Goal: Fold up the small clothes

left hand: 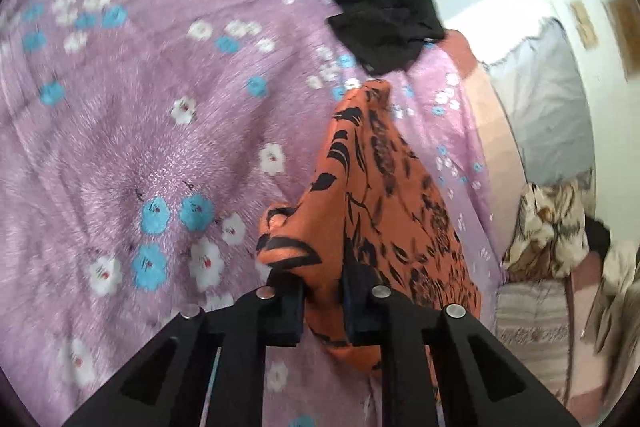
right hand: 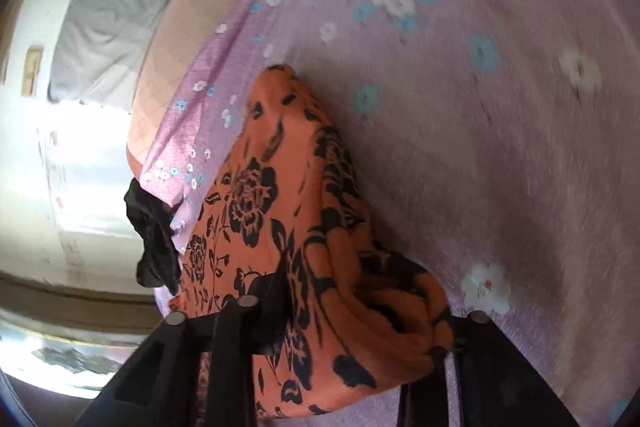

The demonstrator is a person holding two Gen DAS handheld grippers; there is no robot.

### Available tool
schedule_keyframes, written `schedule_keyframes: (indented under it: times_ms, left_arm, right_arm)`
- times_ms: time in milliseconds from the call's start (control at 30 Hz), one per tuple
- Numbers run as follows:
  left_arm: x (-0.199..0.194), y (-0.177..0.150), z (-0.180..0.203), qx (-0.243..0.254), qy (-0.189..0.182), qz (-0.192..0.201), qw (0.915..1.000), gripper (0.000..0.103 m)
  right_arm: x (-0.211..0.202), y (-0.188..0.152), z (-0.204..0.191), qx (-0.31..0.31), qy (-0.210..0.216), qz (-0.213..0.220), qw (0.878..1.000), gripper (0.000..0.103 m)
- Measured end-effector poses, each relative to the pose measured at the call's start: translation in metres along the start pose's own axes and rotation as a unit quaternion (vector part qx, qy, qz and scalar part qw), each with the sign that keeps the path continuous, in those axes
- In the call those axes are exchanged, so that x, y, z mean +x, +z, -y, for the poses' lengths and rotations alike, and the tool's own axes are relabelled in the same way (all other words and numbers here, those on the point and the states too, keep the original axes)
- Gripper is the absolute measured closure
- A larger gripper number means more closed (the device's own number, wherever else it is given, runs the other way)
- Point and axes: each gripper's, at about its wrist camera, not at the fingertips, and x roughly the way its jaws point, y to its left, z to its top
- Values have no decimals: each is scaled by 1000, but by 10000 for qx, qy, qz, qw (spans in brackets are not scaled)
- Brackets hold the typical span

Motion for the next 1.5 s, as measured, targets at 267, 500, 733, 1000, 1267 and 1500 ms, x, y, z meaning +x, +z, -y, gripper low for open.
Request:
schedule_keyframes:
  times_ms: [267, 500, 733, 1000, 1267, 1500]
  left_arm:
    - [-12, -13, -12, 474, 564, -183, 9971, 96]
    - [3, 6, -61, -989, -240, -573, 9932, 56]
    - [15, 8, -42, -828, -572, -474, 9938, 31]
    - [28, 14, -37, -696, -225, -185, 9972, 81]
    - [-14, -1, -1, 39, -215, 153, 9996, 91]
    - [-6, -18, -20, 193, 466, -390, 9980, 92]
  right_arm:
    - [-13, -2, -25, -675, -78, 370, 9970, 78]
    - [4, 3, 6, 294, -72, -20, 9995, 67]
    - [11, -4, 6, 220, -175, -6, 9996, 56]
    - [17, -8, -6, -230, -374, -29, 9990, 57]
    - [4, -4, -18, -572, -292, 304, 9975, 79]
    - [3, -1, -18, -560, -295, 352, 9974, 79]
